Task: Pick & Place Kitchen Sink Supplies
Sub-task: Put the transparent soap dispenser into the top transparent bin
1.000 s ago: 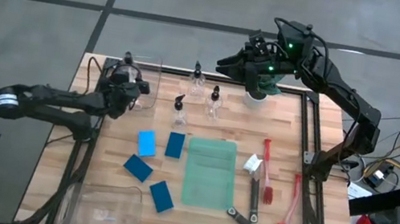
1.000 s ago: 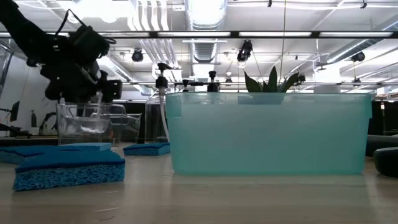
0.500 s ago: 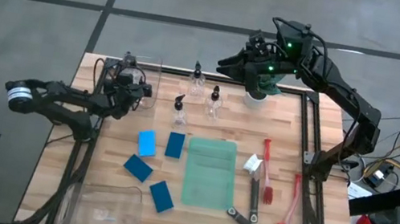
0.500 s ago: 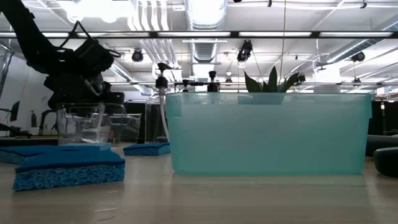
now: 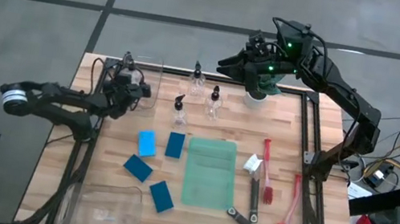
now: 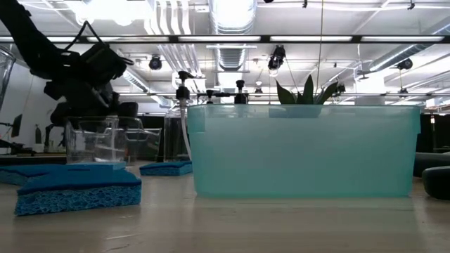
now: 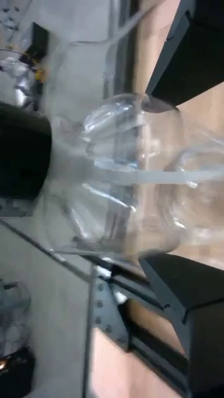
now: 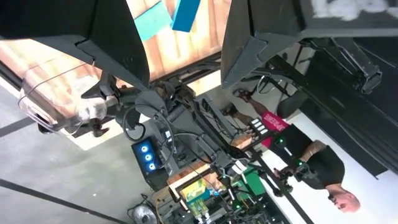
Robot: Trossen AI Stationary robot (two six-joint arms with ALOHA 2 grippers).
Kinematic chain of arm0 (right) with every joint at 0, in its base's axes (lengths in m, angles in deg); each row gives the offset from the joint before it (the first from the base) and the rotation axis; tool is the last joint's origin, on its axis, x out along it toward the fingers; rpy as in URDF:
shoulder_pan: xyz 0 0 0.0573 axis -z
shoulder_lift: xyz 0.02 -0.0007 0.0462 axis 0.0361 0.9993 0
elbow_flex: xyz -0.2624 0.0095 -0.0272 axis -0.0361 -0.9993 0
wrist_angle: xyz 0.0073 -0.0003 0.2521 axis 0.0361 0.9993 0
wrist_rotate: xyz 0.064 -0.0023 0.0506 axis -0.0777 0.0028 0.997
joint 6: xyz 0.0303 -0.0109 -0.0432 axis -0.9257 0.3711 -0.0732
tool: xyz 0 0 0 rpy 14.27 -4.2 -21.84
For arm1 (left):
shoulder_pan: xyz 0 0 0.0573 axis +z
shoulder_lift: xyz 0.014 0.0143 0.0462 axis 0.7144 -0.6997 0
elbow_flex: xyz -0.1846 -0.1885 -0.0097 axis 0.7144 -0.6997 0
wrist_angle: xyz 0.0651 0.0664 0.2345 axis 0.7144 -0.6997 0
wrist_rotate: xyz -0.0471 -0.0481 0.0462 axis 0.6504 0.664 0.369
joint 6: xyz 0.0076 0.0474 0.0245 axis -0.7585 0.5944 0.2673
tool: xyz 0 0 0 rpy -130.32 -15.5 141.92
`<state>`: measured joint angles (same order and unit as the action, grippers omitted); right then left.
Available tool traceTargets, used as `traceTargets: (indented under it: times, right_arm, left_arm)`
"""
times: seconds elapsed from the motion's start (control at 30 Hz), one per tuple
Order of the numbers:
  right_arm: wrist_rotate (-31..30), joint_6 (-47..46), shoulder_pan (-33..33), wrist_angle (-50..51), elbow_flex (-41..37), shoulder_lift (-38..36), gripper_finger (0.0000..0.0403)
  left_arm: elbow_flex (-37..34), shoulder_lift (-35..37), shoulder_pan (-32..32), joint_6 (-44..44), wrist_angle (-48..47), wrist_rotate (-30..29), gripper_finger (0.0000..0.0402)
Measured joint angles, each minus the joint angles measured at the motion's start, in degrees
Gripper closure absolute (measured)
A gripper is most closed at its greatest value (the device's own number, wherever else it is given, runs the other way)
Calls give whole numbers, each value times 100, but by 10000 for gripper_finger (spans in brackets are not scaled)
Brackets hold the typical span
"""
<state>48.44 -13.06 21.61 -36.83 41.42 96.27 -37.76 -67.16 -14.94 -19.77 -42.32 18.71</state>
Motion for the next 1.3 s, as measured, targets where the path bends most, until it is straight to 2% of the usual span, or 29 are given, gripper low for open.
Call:
traceTargets:
  times: [0.17, 0.43, 0.7, 0.83, 1.0, 1.2, 1.3]
  right_arm:
    - [5, -33, 0, 1, 0, 0, 209]
    - [15, -31, 0, -1, 0, 0, 209]
    - [29, -23, -4, -18, 0, 2, 209]
    - [29, -7, -4, -135, -1, 2, 209]
    - [27, -7, -4, -240, -2, 2, 209]
    - [28, -7, -4, -238, -2, 2, 209]
    - [27, -7, -4, -238, -2, 2, 209]
  left_arm:
    - [-7, 228, -11, -196, -322, 92, 12]
    - [37, 801, -90, -52, -615, 698, 12]
    - [50, 1527, -163, -411, -2106, 1109, 12]
    - [52, 1998, -162, -459, -2385, 1702, 12]
    - [217, 2510, -162, -311, -2636, 2161, 12]
    - [478, 2821, -164, -130, -3188, 3006, 12]
    - [614, 2876, -164, -190, -3847, 3178, 12]
